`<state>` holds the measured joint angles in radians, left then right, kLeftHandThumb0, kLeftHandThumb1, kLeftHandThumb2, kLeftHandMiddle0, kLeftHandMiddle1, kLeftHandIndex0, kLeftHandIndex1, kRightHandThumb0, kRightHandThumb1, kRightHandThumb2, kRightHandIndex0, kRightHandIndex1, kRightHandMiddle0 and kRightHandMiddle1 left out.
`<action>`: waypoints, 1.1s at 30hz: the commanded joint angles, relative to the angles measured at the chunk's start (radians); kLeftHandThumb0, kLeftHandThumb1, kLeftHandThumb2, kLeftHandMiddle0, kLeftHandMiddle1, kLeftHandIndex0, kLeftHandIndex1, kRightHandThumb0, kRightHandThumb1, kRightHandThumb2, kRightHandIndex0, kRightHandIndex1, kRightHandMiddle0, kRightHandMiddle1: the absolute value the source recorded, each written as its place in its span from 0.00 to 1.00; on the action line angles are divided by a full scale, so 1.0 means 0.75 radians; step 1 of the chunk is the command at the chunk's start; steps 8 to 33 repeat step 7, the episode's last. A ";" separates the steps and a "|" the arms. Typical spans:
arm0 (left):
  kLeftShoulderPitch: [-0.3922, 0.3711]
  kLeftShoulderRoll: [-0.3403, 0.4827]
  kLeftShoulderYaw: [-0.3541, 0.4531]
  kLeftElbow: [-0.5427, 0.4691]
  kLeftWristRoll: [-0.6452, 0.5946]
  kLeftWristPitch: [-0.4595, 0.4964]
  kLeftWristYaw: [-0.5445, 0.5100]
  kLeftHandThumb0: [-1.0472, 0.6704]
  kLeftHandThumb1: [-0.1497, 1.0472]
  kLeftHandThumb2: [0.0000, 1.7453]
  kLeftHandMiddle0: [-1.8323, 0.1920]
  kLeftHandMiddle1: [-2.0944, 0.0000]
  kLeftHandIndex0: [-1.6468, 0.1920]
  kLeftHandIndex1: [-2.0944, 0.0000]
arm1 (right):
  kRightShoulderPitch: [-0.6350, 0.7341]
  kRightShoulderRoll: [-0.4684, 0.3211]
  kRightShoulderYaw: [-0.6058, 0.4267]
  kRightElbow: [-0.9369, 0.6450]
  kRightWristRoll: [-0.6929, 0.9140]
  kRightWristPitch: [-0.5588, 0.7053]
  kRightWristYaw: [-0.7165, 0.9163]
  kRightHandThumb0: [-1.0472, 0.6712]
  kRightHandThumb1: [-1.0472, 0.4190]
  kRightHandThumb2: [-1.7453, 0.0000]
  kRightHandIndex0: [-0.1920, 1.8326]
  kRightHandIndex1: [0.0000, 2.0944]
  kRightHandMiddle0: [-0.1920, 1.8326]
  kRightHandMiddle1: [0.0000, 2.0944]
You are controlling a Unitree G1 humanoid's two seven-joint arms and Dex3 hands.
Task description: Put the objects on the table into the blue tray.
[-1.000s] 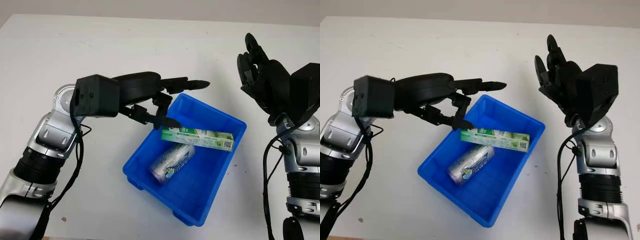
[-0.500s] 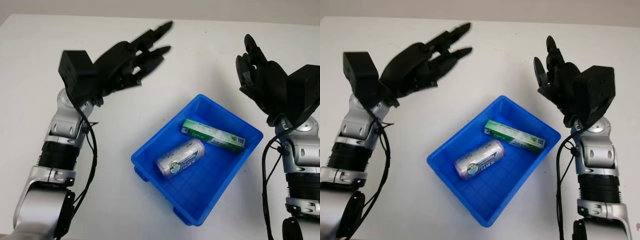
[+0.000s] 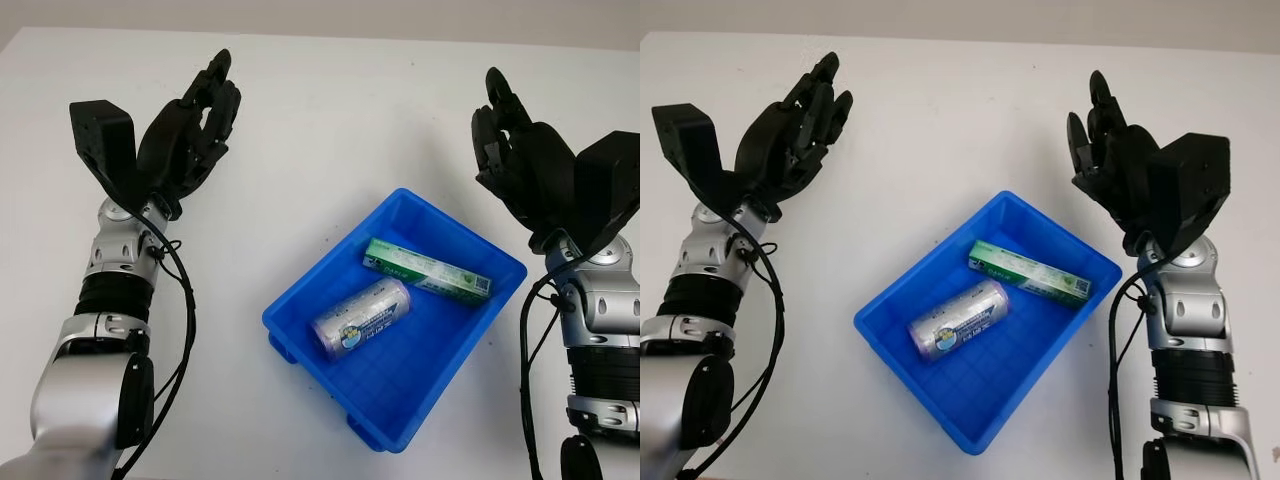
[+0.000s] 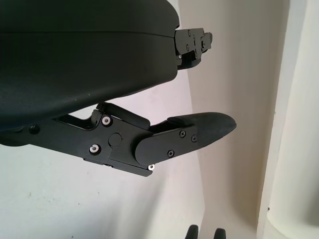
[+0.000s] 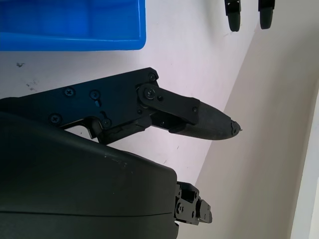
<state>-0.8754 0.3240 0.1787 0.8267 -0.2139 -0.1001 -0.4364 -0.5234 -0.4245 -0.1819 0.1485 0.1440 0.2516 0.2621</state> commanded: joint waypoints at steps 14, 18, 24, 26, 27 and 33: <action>0.009 0.011 0.033 0.069 0.008 -0.052 0.035 0.16 1.00 0.36 1.00 1.00 1.00 1.00 | 0.011 0.024 -0.037 0.011 0.036 -0.034 -0.011 0.24 0.00 0.58 0.00 0.00 0.00 0.00; 0.009 0.011 0.033 0.069 0.008 -0.052 0.035 0.16 1.00 0.36 1.00 1.00 1.00 1.00 | 0.011 0.024 -0.037 0.011 0.036 -0.034 -0.011 0.24 0.00 0.58 0.00 0.00 0.00 0.00; 0.009 0.011 0.033 0.069 0.008 -0.052 0.035 0.16 1.00 0.36 1.00 1.00 1.00 1.00 | 0.011 0.024 -0.037 0.011 0.036 -0.034 -0.011 0.24 0.00 0.58 0.00 0.00 0.00 0.00; 0.009 0.011 0.033 0.069 0.008 -0.052 0.035 0.16 1.00 0.36 1.00 1.00 1.00 1.00 | 0.011 0.024 -0.037 0.011 0.036 -0.034 -0.011 0.24 0.00 0.58 0.00 0.00 0.00 0.00; 0.009 0.011 0.033 0.069 0.008 -0.052 0.035 0.16 1.00 0.36 1.00 1.00 1.00 1.00 | 0.011 0.024 -0.037 0.011 0.036 -0.034 -0.011 0.24 0.00 0.58 0.00 0.00 0.00 0.00; 0.009 0.011 0.033 0.069 0.008 -0.052 0.035 0.16 1.00 0.36 1.00 1.00 1.00 1.00 | 0.011 0.024 -0.037 0.011 0.036 -0.034 -0.011 0.24 0.00 0.58 0.00 0.00 0.00 0.00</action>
